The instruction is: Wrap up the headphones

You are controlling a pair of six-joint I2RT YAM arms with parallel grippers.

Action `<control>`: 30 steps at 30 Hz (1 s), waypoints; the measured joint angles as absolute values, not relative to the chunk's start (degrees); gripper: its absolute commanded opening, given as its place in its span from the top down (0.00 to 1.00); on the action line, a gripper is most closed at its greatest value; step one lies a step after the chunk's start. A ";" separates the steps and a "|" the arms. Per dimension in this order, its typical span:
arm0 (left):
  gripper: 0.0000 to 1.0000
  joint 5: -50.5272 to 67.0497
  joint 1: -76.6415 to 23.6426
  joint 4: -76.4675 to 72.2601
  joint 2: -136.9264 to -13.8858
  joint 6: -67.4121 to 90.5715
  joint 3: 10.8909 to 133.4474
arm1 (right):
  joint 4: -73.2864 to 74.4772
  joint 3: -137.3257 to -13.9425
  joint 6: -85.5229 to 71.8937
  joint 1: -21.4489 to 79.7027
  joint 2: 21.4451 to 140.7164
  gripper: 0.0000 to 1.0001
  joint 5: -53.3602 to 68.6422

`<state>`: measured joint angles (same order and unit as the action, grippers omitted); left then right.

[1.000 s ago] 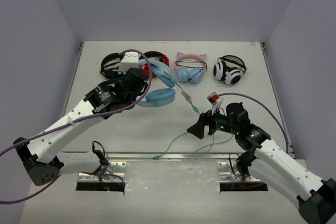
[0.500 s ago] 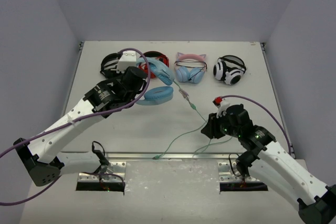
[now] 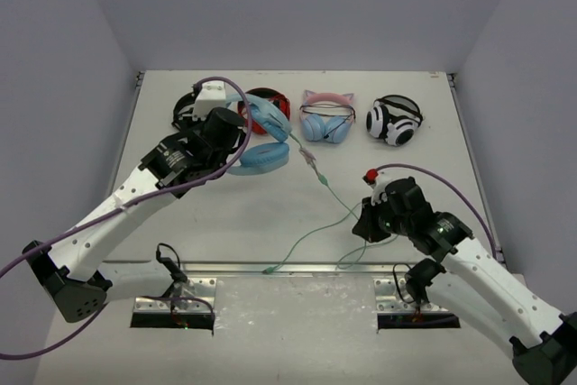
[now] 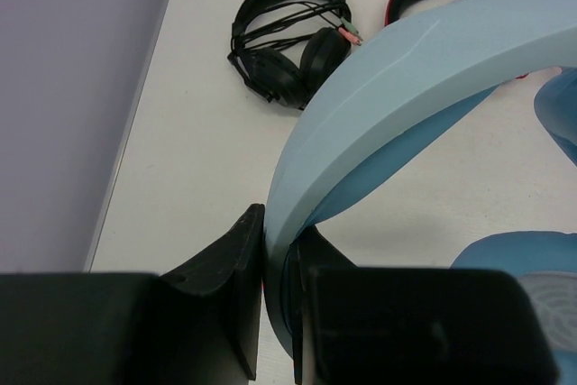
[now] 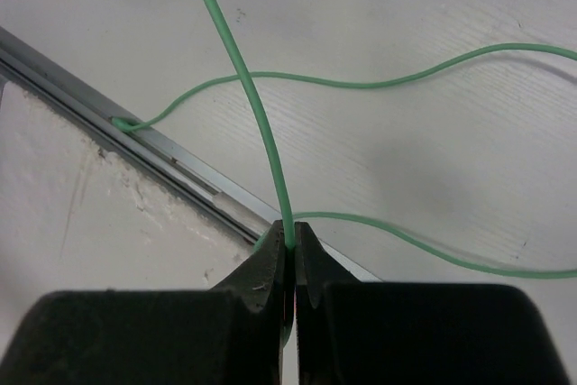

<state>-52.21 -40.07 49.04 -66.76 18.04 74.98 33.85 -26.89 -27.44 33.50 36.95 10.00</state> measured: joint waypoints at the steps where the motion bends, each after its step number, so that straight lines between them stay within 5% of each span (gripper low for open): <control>1: 1.00 -52.25 -39.99 49.01 -66.76 17.93 74.98 | 34.79 -27.92 -27.16 33.50 38.04 0.99 10.00; 9: 1.00 -49.98 -39.38 46.09 -67.61 13.80 74.59 | 42.96 -41.60 -22.33 34.65 46.13 0.99 5.67; 20: 1.00 -31.92 -39.70 41.95 -81.08 7.51 70.28 | 52.99 -67.53 -10.46 44.64 64.84 0.98 -0.05; 30: 1.00 -18.11 -41.08 39.20 -81.01 4.08 66.13 | 50.15 -72.23 1.04 52.27 70.32 0.99 -4.45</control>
<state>-18.11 -41.08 39.20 -81.01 4.08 66.13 50.15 -72.23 1.04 52.27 70.32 -4.45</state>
